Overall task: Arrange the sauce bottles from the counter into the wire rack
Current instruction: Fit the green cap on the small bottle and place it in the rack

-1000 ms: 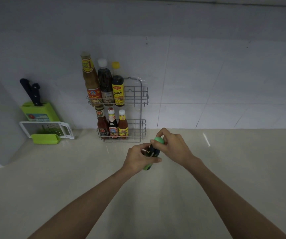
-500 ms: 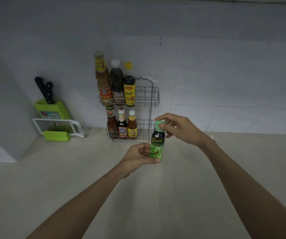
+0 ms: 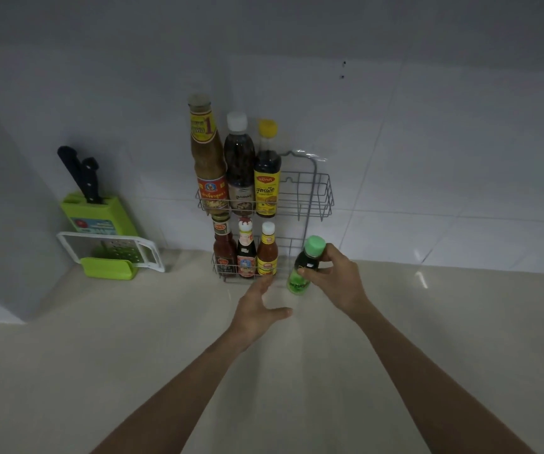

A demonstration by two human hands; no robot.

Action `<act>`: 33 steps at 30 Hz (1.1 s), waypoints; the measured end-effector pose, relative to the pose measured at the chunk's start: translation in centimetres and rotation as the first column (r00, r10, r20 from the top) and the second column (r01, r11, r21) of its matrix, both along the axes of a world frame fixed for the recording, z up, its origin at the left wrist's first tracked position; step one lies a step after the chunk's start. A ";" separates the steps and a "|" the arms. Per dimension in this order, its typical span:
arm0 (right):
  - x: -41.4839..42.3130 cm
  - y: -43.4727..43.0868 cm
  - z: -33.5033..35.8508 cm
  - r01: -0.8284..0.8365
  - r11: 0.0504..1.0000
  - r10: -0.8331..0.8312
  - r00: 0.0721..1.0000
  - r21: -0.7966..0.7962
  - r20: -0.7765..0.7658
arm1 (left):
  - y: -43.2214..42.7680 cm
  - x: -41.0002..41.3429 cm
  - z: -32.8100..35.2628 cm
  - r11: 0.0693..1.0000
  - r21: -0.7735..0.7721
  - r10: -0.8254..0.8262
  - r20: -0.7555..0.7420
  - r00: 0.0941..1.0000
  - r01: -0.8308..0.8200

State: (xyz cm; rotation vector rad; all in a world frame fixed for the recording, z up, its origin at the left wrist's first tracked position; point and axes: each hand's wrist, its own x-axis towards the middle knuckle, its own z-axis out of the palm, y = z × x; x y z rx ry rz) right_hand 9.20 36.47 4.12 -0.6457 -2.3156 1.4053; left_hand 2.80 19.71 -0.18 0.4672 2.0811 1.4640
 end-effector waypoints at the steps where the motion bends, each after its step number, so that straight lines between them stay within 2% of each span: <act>1: -1.0 0.2 -0.5 0.023 1.000 -0.023 0.999 -0.001 -0.024 | 0.2 -1.1 0.0 1.000 0.011 0.029 -0.016 0.999 -0.029; 7: -5.6 0.9 -4.0 0.066 0.997 -0.070 0.992 -0.043 -0.102 | 2.1 -6.1 -0.5 0.993 0.090 0.077 -0.075 0.994 -0.070; 11: -7.8 1.6 -5.7 0.038 0.999 -0.038 0.999 0.007 -0.023 | 3.0 -6.6 -2.0 0.991 0.100 0.098 -0.075 0.992 -0.090; 18: -10.1 2.2 -6.8 -0.049 0.992 0.024 0.978 0.117 0.208 | 3.3 -6.9 -2.9 0.982 0.148 0.132 -0.070 0.989 -0.120; 24: -10.5 1.9 -7.9 -0.074 0.979 0.021 0.964 0.191 0.266 | 3.0 -7.2 -3.4 0.985 0.125 0.127 -0.036 0.991 -0.122; 33: -9.5 1.0 -7.2 -0.080 0.973 0.017 0.960 0.216 0.281 | 2.4 -7.6 -2.9 0.997 0.039 0.069 -0.068 0.995 -0.066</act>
